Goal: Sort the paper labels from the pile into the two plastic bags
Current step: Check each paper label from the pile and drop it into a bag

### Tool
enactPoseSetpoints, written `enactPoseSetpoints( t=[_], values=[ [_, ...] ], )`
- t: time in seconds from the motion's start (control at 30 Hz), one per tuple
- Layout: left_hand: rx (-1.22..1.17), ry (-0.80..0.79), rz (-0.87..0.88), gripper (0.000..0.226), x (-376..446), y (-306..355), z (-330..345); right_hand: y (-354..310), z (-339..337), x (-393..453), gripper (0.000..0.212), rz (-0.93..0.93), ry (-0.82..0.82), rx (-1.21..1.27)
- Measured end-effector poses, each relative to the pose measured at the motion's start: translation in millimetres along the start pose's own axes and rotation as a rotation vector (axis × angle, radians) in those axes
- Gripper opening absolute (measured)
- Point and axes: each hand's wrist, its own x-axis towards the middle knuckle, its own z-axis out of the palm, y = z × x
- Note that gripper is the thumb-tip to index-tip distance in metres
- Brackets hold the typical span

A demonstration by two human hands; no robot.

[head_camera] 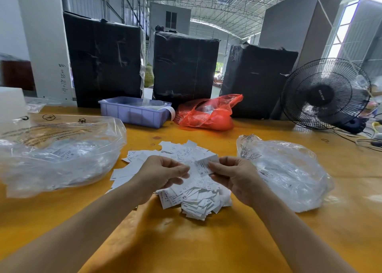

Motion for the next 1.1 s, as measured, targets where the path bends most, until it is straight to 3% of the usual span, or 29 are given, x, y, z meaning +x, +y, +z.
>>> enactPoseSetpoints(
  t=[0.27, 0.6, 0.9, 1.1],
  values=[
    [-0.012, -0.014, -0.020, 0.009, -2, 2, 2, -3, 18, -7, 0.016, -0.202, 0.062, -0.041],
    [-0.071, -0.017, -0.045, 0.012, -3, 4, 2, 3, 27, -15, 0.016, -0.405, 0.150, -0.535],
    [-0.128, -0.025, -0.072, 0.009, -4, 5, -1, 1, 26, -15, 0.012, -0.361, 0.196, -0.522],
    [-0.129, -0.029, -0.070, 0.013, -4, 6, -1, -3, 26, -14, 0.012, -0.370, 0.207, -0.377]
  ],
)
